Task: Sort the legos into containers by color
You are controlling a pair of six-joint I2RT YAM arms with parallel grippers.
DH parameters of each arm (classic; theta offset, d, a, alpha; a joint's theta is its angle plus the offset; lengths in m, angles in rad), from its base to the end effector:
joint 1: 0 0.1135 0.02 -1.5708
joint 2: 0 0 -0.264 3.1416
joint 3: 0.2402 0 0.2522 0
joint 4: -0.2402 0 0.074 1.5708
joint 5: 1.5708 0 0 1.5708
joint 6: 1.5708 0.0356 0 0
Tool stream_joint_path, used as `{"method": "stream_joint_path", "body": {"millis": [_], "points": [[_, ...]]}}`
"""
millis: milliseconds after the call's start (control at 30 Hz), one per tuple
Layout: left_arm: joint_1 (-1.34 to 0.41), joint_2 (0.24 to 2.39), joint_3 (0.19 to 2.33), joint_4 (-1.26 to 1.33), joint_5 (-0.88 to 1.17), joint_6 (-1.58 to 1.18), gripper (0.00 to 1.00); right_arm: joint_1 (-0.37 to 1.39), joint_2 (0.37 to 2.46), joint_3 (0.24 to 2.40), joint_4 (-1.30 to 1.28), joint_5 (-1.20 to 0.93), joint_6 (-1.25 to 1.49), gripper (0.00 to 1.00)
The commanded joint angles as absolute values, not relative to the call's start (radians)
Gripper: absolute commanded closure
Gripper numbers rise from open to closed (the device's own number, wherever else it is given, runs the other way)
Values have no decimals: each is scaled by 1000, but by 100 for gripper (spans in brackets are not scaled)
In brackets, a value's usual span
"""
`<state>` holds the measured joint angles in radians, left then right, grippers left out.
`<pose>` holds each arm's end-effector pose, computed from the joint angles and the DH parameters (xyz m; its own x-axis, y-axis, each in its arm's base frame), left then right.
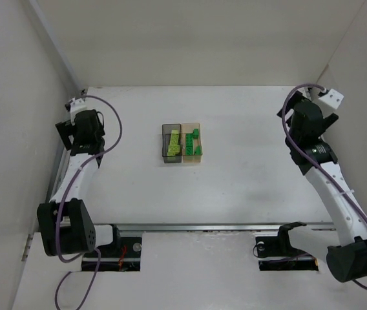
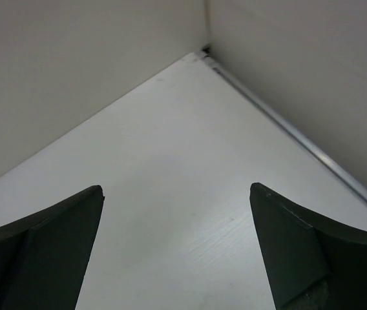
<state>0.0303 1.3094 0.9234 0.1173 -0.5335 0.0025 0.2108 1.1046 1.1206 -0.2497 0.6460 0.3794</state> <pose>0.3015 0.0272 0.3041 -0.2666 -0.0059 -0.9638 -0.5155 0.8458 0.1374 0.2440 0.0303 0.3895 -0.0601 0.2896 -0.9553 0.4606 0.8571 0.2308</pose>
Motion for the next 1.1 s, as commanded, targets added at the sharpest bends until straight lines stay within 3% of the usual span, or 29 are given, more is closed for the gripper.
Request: {"method": "stream_joint_path", "body": {"millis": [0,167,500,600,1067], "points": [[104,1215,862,64,-577,-101,11,216,1080,1065,-186,951,344,0],[144,1172,831,20,-509,-126,8,216,1132,1087,-186,904,307,0],[144,1143,822,20,-488,-126,5,216,1301,1284,-474,876,479,0],[144,1143,813,20,-460,-115,1,216,1301,1284,-474,867,488,0],[144,1134,775,29,-417,-124,1,216,1229,1230,-414,836,488,0]]}}
